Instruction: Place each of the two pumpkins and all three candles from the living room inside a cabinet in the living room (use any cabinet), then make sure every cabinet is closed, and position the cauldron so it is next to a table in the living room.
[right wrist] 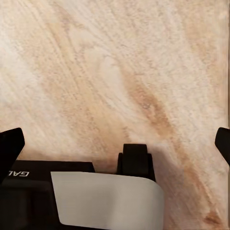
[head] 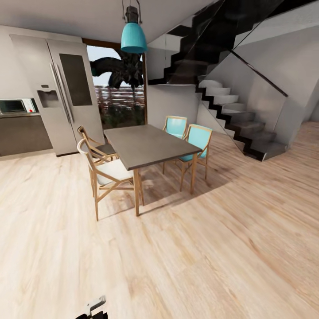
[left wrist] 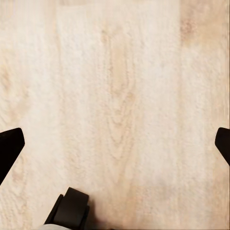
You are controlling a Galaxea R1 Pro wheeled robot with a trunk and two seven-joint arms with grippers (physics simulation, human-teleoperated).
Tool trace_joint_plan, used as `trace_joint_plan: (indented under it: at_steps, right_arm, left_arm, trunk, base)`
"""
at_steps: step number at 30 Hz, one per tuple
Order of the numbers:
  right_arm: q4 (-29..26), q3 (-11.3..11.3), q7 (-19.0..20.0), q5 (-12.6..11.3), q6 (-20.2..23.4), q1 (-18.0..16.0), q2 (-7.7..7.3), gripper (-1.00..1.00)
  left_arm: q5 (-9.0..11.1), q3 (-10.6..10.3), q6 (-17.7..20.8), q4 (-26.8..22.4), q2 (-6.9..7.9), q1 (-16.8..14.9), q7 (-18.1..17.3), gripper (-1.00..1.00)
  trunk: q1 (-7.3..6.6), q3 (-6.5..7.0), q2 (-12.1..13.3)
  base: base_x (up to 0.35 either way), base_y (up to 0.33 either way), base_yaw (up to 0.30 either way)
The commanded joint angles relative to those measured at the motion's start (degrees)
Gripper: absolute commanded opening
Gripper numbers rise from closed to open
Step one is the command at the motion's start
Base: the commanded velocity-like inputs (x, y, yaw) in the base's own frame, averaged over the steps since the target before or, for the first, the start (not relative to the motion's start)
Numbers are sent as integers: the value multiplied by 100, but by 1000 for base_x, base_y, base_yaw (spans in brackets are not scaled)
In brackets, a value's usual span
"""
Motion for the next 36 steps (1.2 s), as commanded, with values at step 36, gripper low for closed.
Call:
trace_joint_plan:
  at_steps: [36]
  right_arm:
    - [10, 40, 20, -65, 7, 90, 1, 100]
  left_arm:
    - [34, -48, 10, 6, -19, -5, 13, 100]
  trunk:
    - [3, -5, -2]
  base:
    - [328, -119, -172]
